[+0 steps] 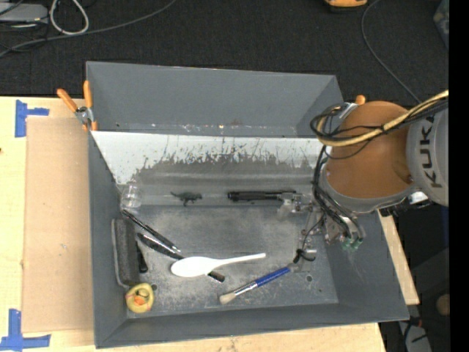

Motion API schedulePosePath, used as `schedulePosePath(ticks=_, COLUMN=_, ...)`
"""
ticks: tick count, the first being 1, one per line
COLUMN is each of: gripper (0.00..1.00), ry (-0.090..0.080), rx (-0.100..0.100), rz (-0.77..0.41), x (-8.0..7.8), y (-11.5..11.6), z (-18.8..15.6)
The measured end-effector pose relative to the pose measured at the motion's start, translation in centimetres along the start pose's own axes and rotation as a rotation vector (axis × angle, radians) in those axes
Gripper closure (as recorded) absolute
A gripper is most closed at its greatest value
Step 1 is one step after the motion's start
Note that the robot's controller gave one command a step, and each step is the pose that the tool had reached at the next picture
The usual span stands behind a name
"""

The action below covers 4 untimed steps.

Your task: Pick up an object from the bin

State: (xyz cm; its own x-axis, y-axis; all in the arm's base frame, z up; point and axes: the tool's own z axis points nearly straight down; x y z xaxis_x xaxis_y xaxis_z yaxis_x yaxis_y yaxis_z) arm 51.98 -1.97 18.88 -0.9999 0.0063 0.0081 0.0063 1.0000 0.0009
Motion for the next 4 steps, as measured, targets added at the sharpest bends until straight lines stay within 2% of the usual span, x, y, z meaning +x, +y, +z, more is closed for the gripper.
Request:
schedulePosePath(ticks=1, gripper=0.0, ry=-0.007, rx=0.0, rz=-0.001, x=-0.2, y=0.0, z=-0.3)
schedulePosePath(ticks=2, gripper=0.0, ry=-0.007, rx=0.0, rz=-0.117, x=2.5, y=1.8, z=7.5)
schedulePosePath(ticks=3, gripper=0.0, ry=-0.011, rx=0.002, rz=-0.299, x=3.0, y=2.8, z=8.4)
schedulePosePath(ticks=4, gripper=0.0, ry=0.002, rx=-0.001, rz=-0.498, x=4.2, y=1.2, z=7.7)
